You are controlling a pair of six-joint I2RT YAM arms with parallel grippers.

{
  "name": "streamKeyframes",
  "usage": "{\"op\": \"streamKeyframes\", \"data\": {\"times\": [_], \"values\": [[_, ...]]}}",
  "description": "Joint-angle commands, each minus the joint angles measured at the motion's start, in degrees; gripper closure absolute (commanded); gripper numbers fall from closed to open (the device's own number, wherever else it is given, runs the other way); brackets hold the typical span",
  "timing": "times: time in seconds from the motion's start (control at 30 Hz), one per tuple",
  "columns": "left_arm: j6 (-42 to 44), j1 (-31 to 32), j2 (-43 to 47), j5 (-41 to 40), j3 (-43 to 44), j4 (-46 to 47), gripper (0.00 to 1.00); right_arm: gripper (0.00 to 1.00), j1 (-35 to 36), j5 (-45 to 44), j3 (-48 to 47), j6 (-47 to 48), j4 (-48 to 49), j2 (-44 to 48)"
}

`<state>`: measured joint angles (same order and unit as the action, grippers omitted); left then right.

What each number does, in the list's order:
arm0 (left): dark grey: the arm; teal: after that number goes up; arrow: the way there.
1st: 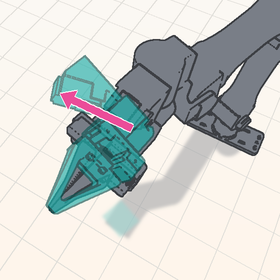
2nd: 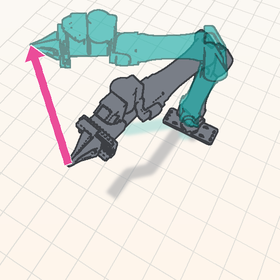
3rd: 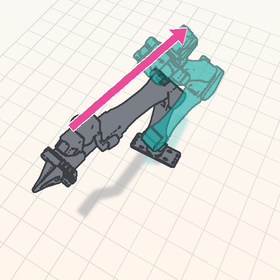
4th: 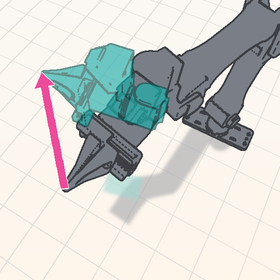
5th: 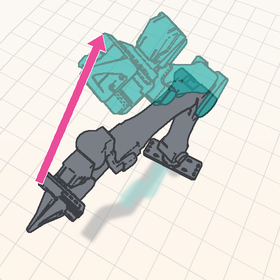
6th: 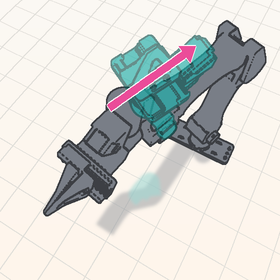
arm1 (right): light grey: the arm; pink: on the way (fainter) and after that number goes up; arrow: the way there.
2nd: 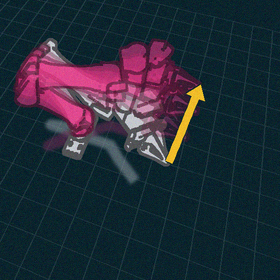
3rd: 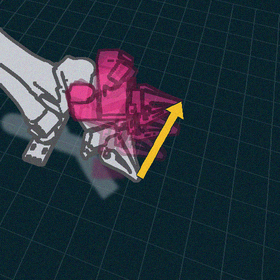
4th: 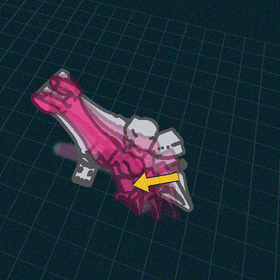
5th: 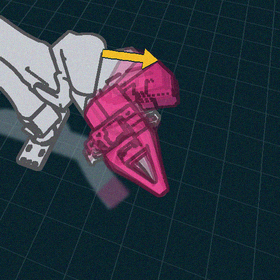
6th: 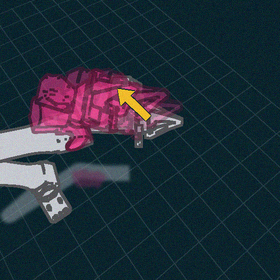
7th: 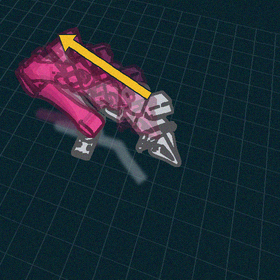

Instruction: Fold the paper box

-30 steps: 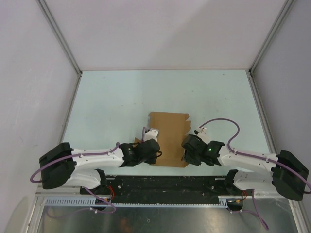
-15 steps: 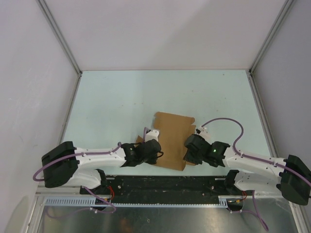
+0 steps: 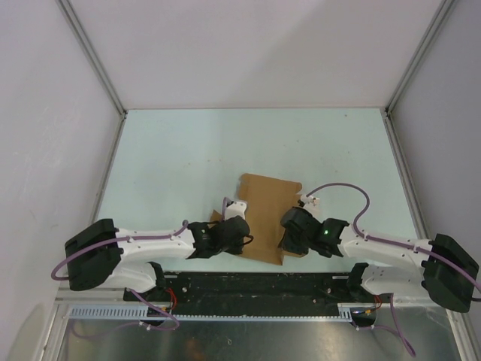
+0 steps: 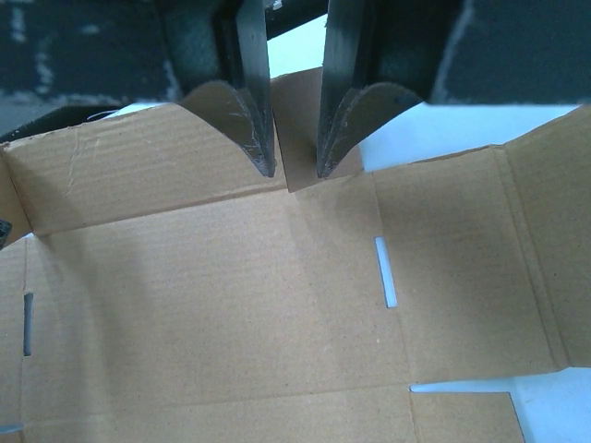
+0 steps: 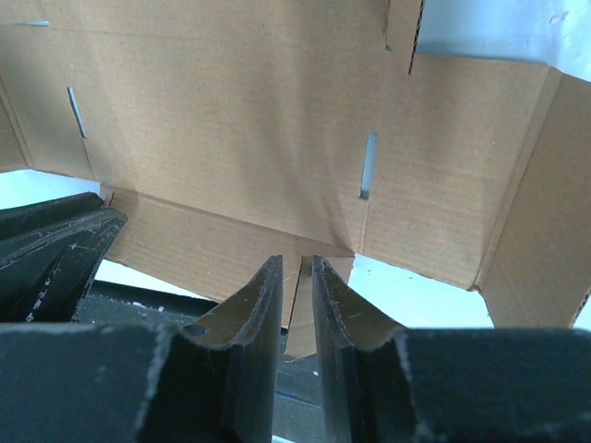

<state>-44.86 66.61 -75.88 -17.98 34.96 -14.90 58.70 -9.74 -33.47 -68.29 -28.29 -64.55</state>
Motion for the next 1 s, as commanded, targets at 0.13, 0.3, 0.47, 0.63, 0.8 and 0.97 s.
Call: {"op": "streamKeyframes", "data": {"times": [0.13, 0.3, 0.47, 0.63, 0.8, 0.97], "values": [[-1.28, 1.15, -1.20, -0.30, 1.25, -0.05, 0.71, 0.75, 0.19, 0.86, -1.95, 0.09, 3.24, -2.24], [-1.28, 1.42, -1.47, -0.30, 1.43, -0.13, 0.72, 0.74, 0.28, 1.91, -1.95, 0.18, 4.21, -4.08], [-1.46, 1.51, -1.38, -0.30, 1.34, -0.05, 0.72, 0.74, 0.54, 2.44, -1.95, 0.26, 4.74, -5.49], [-1.54, 1.59, -1.56, -0.30, 1.25, -0.05, 0.72, 0.74, 0.72, 2.62, -1.95, 0.44, 4.74, -6.20], [-1.46, 1.77, -1.56, -0.30, 1.25, -0.13, 0.72, 0.74, 0.81, 2.53, -1.95, 0.62, 4.74, -5.77], [-1.02, 1.86, 3.53, -2.58, 0.73, -0.57, 0.61, 0.69, -0.25, 0.69, -1.95, 1.49, 2.46, -0.14]]}}
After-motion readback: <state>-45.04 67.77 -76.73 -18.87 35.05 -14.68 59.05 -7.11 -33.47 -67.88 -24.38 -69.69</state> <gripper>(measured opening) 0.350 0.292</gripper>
